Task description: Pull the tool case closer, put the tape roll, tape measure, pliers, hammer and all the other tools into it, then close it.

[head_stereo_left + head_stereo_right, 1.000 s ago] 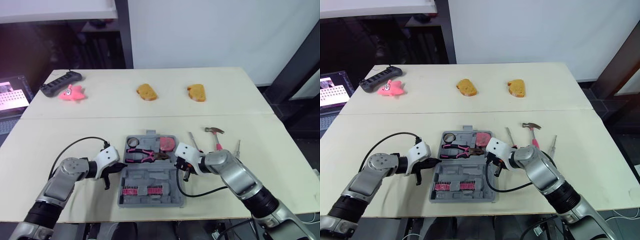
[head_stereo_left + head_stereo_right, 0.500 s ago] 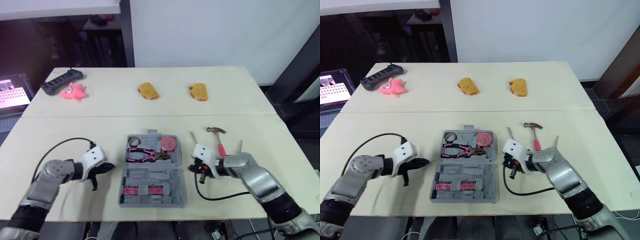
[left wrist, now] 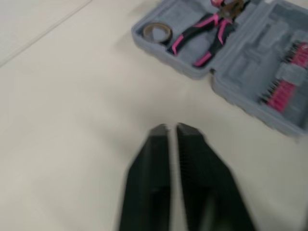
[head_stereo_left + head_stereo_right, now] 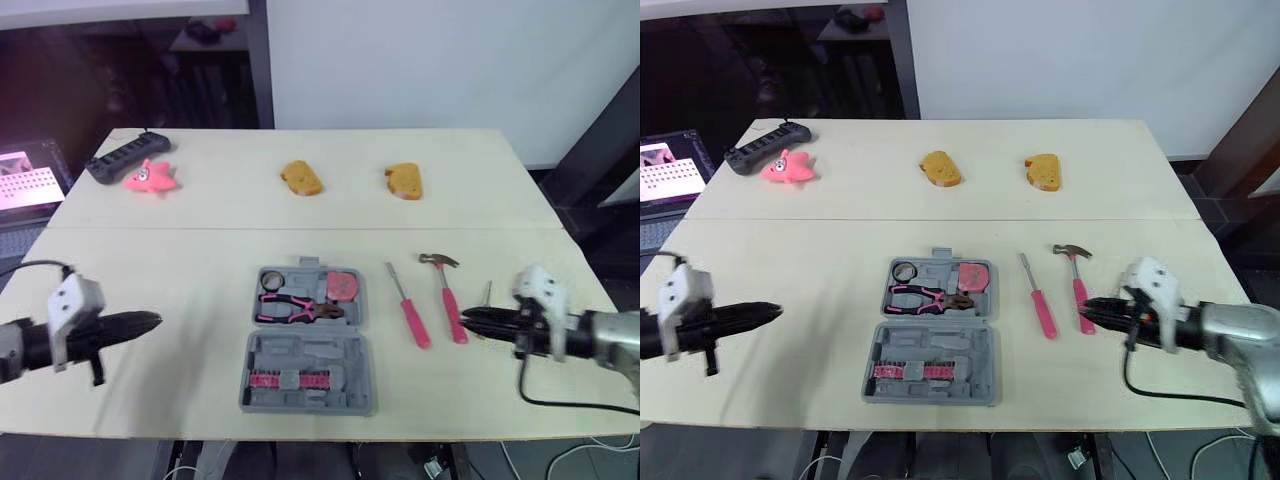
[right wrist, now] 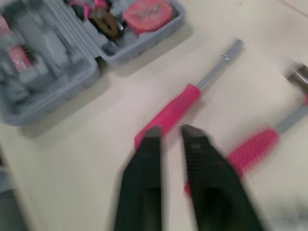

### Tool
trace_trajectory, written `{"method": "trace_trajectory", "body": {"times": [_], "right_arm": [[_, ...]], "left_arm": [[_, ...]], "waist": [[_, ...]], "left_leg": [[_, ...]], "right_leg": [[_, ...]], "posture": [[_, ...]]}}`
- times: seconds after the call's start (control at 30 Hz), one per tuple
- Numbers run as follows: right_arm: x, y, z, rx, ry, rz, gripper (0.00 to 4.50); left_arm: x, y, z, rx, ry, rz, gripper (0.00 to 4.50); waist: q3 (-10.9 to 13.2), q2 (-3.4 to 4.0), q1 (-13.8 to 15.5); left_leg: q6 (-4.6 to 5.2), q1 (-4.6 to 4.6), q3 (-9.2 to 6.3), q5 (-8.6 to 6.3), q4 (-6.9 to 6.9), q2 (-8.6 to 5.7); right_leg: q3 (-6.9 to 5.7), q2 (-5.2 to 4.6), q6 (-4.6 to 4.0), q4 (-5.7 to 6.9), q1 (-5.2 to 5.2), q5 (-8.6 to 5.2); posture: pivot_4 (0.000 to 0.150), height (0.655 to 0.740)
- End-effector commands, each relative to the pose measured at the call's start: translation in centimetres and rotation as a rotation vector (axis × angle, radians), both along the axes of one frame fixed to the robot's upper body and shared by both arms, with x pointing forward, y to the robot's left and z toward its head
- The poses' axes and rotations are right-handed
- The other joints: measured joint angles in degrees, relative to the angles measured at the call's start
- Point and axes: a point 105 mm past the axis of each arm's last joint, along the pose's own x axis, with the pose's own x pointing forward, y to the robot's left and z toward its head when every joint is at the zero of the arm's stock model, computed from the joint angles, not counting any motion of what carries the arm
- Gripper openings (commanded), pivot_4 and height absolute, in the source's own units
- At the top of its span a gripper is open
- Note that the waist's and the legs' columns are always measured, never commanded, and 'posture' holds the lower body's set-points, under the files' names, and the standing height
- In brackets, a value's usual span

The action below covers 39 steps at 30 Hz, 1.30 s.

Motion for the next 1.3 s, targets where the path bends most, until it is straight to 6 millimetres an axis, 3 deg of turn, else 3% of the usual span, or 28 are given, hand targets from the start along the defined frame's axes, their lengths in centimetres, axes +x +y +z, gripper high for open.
{"method": "trace_trajectory", "body": {"times": [0.03, 0.17, 0.2, 0.43, 0.53, 0.67, 0.8, 0.87, 1.03, 1.3], "right_arm": [[-0.9, -2.7, 0.8, -0.034, -0.053, -0.061, 2.76], [-1.7, -5.3, -0.4, -0.081, -0.035, -0.132, 4.50], [-1.8, -5.3, -0.6, -0.084, -0.029, -0.129, 4.50], [-1.7, -4.5, -1.0, -0.071, -0.025, -0.102, 4.50], [-1.6, -3.9, -1.3, -0.061, -0.046, -0.159, 4.50], [0.6, -3.4, -2.4, -0.038, -0.059, -0.480, 4.50], [2.3, -0.4, -3.5, 0.047, -0.074, -0.712, 4.50], [3.0, -0.3, -3.7, 0.060, -0.089, -0.811, 4.50], [4.6, 0.5, -4.6, 0.081, -0.089, -0.946, 4.50], [6.4, -0.8, -5.8, 0.086, -0.068, -1.052, 4.50]], "left_arm": [[-0.6, 2.0, 0.6, 0.017, -0.017, 0.046, 2.34], [-0.6, 3.7, 0.5, 0.040, -0.029, 0.110, 4.33], [-0.5, 3.9, 0.5, 0.044, -0.032, 0.113, 4.47], [0.0, 3.3, 0.5, 0.024, -0.046, 0.098, 4.47], [0.5, 2.1, 0.5, 0.005, -0.060, 0.069, 4.47], [0.9, -0.4, 0.4, -0.005, -0.059, -0.015, 4.47], [0.9, -4.3, 0.8, -0.057, -0.072, -0.159, 4.47], [1.0, -5.5, 1.1, -0.079, -0.083, -0.206, 4.47], [1.1, -8.8, 1.3, -0.119, -0.082, -0.297, 4.47], [0.3, -12.0, 2.2, -0.140, -0.144, -0.419, 4.47]], "waist": [[0.02, -0.03, -0.05], [0.04, -0.08, -0.28], [0.04, -0.08, -0.35], [0.04, -0.05, -1.08], [0.04, -0.05, -1.02], [0.02, -0.06, -1.04], [0.00, -0.05, -1.04], [0.02, 0.08, -1.00], [0.00, 0.08, -0.86], [-0.01, 0.07, -1.17]], "left_leg": [[0.00, 0.00, 0.01, 0.00, 0.00, 0.00], [-0.08, 0.03, 0.06, 0.05, 0.09, 0.00], [-0.09, 0.05, 0.06, 0.05, 0.10, 0.00], [-0.10, 0.04, 0.06, 0.05, 0.05, 0.00], [-0.10, 0.04, 0.07, 0.05, 0.05, 0.00], [-0.15, 0.04, 0.04, 0.09, 0.08, 0.00], [-0.25, 0.04, 0.03, 0.14, 0.04, 0.00], [-0.28, 0.01, 0.02, 0.15, 0.04, 0.00], [-0.32, -0.02, 0.02, 0.18, 0.03, -0.01], [-0.31, 0.01, 0.03, 0.18, 0.02, 0.00]], "right_leg": [[0.01, 0.00, 0.00, -0.01, 0.00, 0.00], [0.07, 0.00, -0.18, 0.01, 0.01, 0.06], [0.07, 0.00, -0.19, 0.01, 0.04, 0.07], [0.09, 0.01, -0.15, 0.04, 0.04, 0.07], [0.10, 0.01, -0.14, 0.05, 0.03, 0.07], [0.11, 0.02, -0.15, 0.10, 0.04, 0.07], [0.13, 0.03, -0.18, 0.13, 0.00, 0.09], [0.14, 0.02, -0.18, 0.20, -0.05, 0.09], [0.14, 0.02, -0.13, 0.19, -0.08, 0.11], [0.15, 0.02, 0.01, 0.22, -0.08, 0.19]], "posture": [[0.150, 0.7400], [0.150, 0.7400], [0.150, 0.7400], [0.150, 0.7400], [0.150, 0.7400], [0.150, 0.7400], [0.150, 0.7400], [0.150, 0.7400], [0.150, 0.7400], [0.150, 0.7400]]}}
